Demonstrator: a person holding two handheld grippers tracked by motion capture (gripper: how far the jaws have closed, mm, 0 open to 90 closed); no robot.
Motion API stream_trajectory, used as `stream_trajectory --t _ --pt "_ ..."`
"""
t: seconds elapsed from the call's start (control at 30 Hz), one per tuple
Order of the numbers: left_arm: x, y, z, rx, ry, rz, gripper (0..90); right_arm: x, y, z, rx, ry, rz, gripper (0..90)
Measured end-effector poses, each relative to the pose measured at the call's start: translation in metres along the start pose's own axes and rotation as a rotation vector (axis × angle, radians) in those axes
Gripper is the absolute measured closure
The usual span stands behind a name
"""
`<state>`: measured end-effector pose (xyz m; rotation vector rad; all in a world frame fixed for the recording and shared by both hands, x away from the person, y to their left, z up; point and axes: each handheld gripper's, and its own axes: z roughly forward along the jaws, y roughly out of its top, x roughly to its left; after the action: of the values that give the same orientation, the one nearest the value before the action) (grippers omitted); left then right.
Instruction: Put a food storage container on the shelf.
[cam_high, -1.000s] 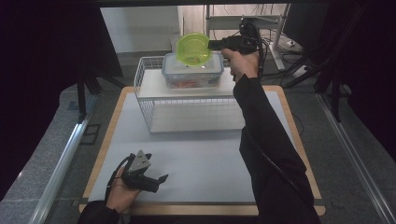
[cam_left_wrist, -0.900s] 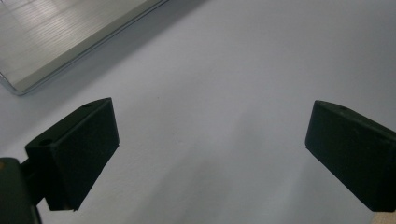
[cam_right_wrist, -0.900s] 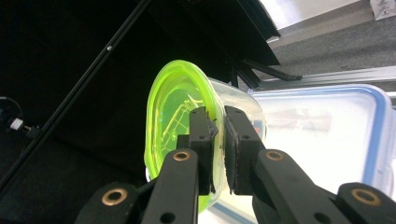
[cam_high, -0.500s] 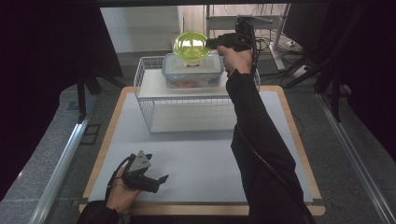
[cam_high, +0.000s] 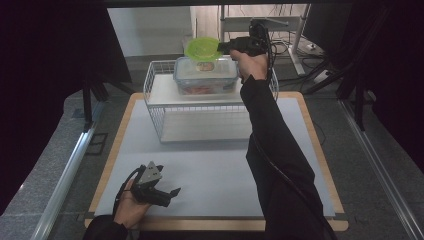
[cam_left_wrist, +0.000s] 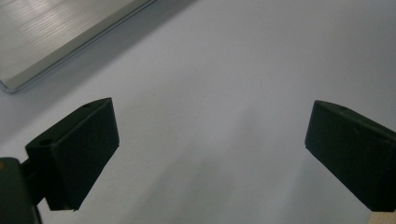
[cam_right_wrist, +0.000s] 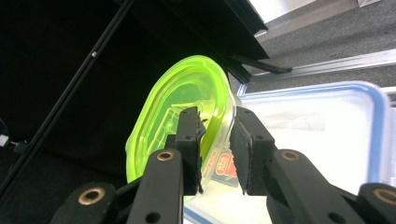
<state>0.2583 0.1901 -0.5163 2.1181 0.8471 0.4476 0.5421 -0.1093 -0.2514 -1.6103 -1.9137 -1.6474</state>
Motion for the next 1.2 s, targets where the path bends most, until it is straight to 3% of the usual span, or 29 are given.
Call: stream_trajectory --t 0.3,0.43,0.77,0.97,1.1,1.2 --pt "0.000 0.000 0.000 0.003 0.000 0.007 2.9 0.002 -0.002 0.001 -0.017 -0.026 -0.015 65.7" --pt "0.000 0.000 0.001 0.008 0.000 0.006 2.9 0.005 -0.001 0.000 -0.031 -0.040 -0.045 59.2" --pt "-0.001 0.000 0.002 0.014 0.001 0.010 2.9 0.014 -0.002 -0.008 -0.013 -0.090 -0.210 32.8" --pt "-0.001 0.001 0.002 0.015 0.002 0.016 2.9 0.022 -0.009 -0.014 -0.006 -0.109 -0.312 21.8" --pt "-0.001 0.001 0.002 0.014 0.004 0.018 2.9 0.025 -0.022 -0.021 -0.004 -0.089 -0.367 16.8" --pt "-0.001 0.001 0.003 0.016 0.005 0.018 2.8 0.023 -0.046 -0.028 0.005 -0.080 -0.442 12.9"
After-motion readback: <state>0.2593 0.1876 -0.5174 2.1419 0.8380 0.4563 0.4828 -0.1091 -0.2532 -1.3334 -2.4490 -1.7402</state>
